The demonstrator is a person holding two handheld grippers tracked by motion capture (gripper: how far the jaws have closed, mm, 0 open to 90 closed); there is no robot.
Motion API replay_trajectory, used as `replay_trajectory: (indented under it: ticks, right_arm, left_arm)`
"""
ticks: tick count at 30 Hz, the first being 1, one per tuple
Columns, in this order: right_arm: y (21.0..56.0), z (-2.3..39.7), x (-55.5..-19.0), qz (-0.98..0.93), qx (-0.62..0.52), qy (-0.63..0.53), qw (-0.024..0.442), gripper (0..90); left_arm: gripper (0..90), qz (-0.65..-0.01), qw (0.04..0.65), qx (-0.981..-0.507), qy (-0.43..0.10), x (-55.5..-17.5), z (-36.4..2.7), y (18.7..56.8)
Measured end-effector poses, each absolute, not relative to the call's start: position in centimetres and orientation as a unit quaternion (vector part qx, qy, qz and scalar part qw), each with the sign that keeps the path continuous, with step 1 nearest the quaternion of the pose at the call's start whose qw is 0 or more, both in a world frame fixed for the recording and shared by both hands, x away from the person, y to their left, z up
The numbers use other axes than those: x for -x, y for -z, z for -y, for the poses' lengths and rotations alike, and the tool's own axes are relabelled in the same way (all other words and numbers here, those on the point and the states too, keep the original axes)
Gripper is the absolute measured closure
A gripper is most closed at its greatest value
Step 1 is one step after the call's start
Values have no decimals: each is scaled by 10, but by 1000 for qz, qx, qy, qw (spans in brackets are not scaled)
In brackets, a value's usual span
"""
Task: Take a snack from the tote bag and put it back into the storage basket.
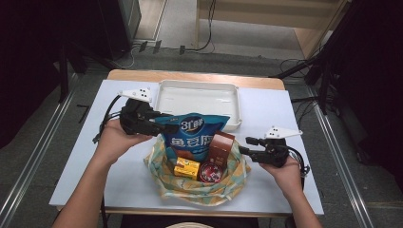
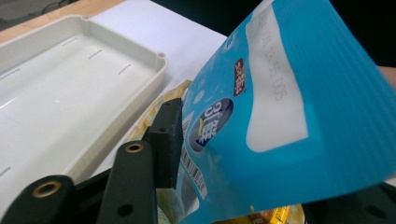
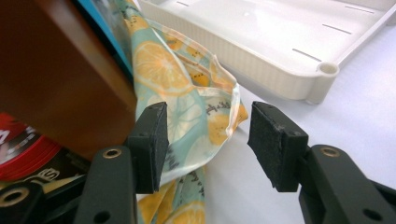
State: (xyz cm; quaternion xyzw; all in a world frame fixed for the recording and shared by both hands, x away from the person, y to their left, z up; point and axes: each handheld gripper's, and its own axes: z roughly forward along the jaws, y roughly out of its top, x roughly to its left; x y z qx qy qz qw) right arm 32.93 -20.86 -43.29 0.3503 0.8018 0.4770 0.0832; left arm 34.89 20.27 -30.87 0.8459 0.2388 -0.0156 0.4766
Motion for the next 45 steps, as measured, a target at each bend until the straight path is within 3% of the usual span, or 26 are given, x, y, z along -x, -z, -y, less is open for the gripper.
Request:
replay_trajectory:
  ticks: [12,20,37,45]
  right_arm:
    - [435,200,-339,-805,-356,-467,82,487]
    - [439,200,-333,-815,-352,-454,78,489]
    - [440,206,-332,-810,-361,-455,77,491]
    - [441,206,-331,-812,-360,-454,75,491]
  left_arm:
    - [699,-229,470,-852,23,-352,-199,310]
    - [876,-208,470,-858,0,-348,-195,310]
    - [899,-210,468,-859,-4,-357,-174,284]
    - [900,-220,494,-841,-4,-360,-174,266]
